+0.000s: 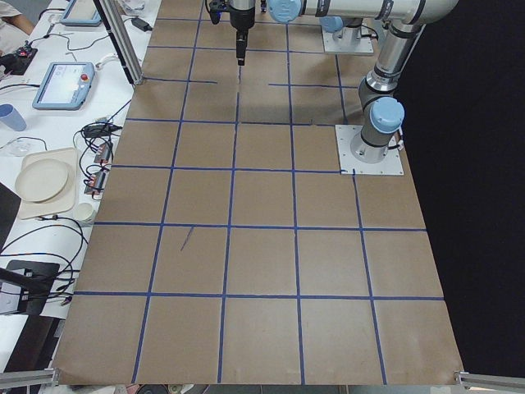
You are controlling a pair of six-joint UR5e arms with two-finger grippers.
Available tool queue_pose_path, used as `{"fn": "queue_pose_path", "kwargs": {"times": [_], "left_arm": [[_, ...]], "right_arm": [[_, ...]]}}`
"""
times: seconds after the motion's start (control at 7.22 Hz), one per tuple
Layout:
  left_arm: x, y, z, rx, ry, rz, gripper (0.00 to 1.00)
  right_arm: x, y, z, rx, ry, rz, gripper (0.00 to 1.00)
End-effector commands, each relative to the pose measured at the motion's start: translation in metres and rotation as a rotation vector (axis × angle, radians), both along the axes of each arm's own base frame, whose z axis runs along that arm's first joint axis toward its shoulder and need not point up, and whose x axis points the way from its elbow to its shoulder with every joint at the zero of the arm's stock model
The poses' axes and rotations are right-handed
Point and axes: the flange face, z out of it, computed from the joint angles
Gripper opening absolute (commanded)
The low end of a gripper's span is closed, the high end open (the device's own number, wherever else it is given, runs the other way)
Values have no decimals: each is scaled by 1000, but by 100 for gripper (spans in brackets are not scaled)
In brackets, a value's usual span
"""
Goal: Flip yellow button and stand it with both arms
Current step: 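Lower the button upright onto the table with the right gripper, then open the right gripper and release the upright button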
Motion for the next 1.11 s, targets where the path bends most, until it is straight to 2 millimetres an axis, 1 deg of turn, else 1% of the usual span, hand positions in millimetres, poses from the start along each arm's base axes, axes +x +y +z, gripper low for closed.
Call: {"fn": "queue_pose_path", "kwargs": {"times": [0.0,0.14,0.28,0.42,0.55,0.69,0.83,0.97], "left_arm": [[0,0,0,-1,2,1,100],[1,0,0,-1,-1,3,100],[1,-2,-1,-1,-6,5,100],[1,-3,-1,-1,-7,5,100],[3,-3,0,-4,-10,10,100],[5,-4,1,-9,-12,14,100],[5,-4,0,-4,-13,31,100],[4,-3,1,-1,-10,68,100]], "right_arm": [[0,0,-1,3,0,-3,88],[0,1,5,-3,8,-15,91],[-1,0,20,-19,27,-33,96],[7,4,51,-1,47,-129,96],[23,16,93,41,74,-295,99],[47,24,125,60,94,-421,99],[82,25,155,51,129,-535,99],[131,21,181,48,201,-647,99]]}}
